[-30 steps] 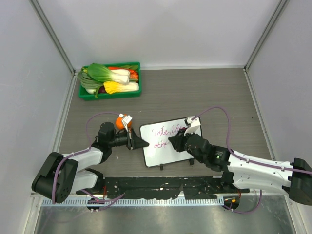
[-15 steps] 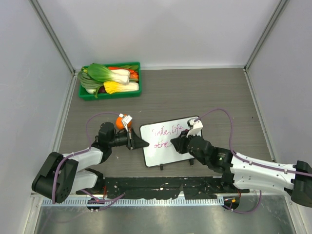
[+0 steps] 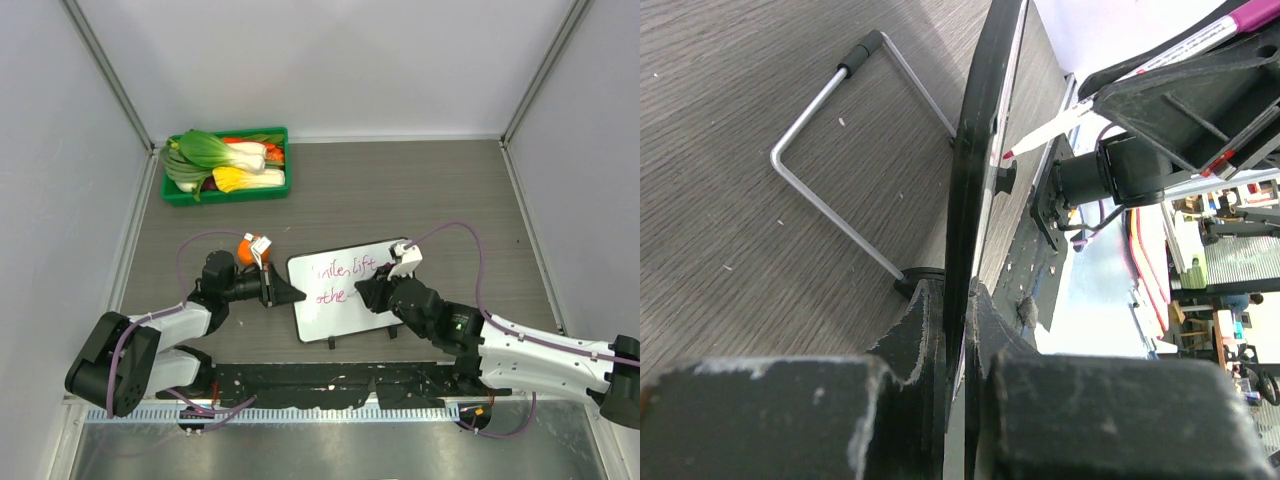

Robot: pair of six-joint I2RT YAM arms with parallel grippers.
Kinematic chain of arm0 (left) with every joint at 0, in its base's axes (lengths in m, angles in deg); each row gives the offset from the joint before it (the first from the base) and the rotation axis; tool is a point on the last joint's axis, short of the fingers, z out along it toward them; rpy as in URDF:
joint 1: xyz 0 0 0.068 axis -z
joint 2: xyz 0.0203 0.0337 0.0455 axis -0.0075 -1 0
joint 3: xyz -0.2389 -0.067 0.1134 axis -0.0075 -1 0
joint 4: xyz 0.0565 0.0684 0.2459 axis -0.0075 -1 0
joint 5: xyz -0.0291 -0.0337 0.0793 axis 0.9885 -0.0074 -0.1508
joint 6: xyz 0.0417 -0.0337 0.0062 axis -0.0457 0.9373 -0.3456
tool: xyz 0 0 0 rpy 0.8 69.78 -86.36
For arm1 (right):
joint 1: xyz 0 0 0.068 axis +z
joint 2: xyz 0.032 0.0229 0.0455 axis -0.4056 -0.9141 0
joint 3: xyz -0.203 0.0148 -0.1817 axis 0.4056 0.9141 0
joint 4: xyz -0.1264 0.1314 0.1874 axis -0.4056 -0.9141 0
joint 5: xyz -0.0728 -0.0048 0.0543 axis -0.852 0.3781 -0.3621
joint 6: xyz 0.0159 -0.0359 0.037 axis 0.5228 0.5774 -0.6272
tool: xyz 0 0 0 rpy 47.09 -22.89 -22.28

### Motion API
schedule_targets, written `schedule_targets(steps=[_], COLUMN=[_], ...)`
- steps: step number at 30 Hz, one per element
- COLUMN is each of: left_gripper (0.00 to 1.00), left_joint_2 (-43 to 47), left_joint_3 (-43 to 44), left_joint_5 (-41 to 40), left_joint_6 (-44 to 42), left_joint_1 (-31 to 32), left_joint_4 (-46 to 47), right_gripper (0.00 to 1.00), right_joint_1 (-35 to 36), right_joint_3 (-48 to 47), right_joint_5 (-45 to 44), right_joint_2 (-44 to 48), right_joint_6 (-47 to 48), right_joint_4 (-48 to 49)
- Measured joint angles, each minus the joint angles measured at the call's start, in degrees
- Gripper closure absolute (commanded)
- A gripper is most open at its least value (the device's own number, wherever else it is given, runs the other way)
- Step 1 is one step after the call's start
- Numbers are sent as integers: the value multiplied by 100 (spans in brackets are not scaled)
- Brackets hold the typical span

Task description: Write a sentence on the whiteboard

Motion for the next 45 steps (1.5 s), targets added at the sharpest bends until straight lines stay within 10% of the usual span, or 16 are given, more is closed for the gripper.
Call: schedule_targets(steps=[45], left_gripper=[100], left_joint_2=[-2], left_joint_3=[0], left_joint_5=[-4], left_joint_6=[0], left_joint_1=[-2], left_joint_4=[-4], right_gripper=[99], right_joint_1=[-24], right_joint_3=[195], right_joint_5=[-44], right_joint_2=[13], right_joint_6=[-74], right_joint_4=[245])
